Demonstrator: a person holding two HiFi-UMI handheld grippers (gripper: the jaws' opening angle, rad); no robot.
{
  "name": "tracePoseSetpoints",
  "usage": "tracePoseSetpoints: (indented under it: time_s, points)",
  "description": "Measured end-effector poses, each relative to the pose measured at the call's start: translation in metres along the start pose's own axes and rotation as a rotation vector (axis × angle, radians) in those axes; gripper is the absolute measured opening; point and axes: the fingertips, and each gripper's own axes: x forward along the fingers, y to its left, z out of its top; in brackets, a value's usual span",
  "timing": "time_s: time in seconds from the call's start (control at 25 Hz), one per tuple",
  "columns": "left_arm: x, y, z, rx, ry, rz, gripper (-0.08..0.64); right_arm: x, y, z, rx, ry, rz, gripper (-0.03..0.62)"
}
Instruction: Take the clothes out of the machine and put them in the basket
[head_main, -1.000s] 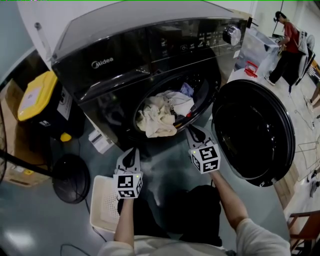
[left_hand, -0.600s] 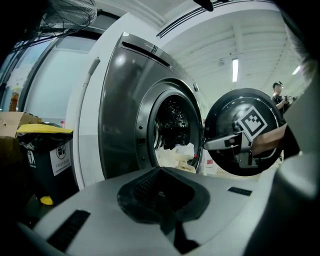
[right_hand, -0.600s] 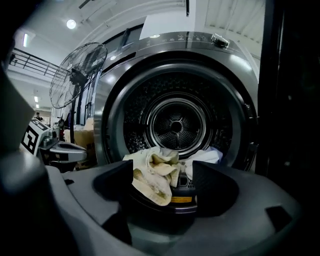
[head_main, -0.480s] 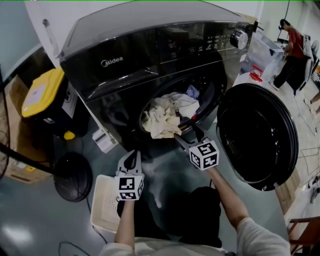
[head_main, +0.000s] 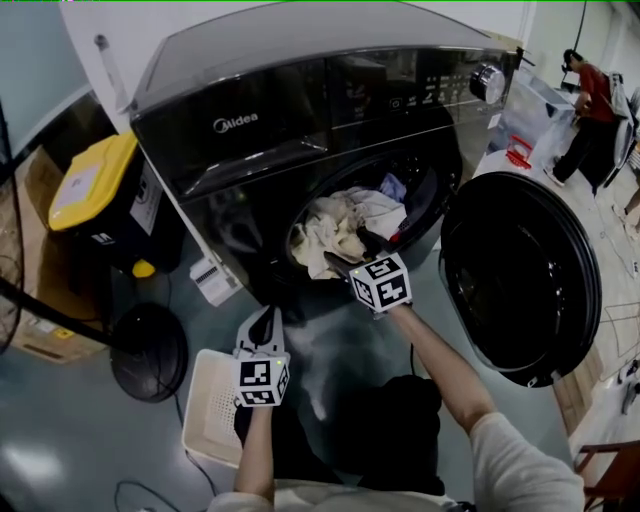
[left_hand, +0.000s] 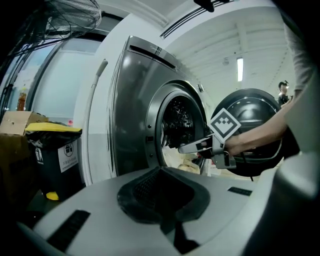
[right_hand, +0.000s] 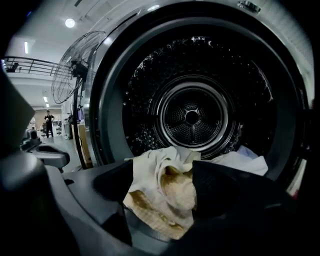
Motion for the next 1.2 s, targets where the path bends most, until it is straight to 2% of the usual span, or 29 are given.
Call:
tracePoseSetpoints:
  time_s: [0.16, 0.4, 0.64, 0.8, 1.04, 1.2]
  points:
    - [-0.005, 0.000, 0.000, -0.005, -0.005, 0.009, 0.018, 0.023, 0.000, 0.006, -0.021, 0.038, -0.004, 0.364]
    - [-0.015, 0.006, -0.005, 0.003, 0.009, 0.030, 0.018, 0.048, -0.005, -0.007, -0.035, 0.129, -0.028, 0.365]
    - [-0.024, 0.010, 0.002, 0.014, -0.005, 0.036, 0.018, 0.064, -0.003, -0.025, 0.024, 0.183, -0.024, 0.364]
    - [-0.030, 0.013, 0.006, 0.021, -0.010, 0.043, 0.018, 0.068, -0.002, -0.036, 0.028, 0.203, -0.034, 0.362]
    - [-0.036, 0.016, 0.006, 0.019, -0.013, 0.047, 0.018, 0.069, 0.006, -0.039, 0.002, 0.219, -0.023, 0.277]
    - [-0.036, 0.017, 0.004, 0.008, -0.015, 0.048, 0.018, 0.067, 0.017, -0.042, -0.101, 0.239, -0.017, 0.158]
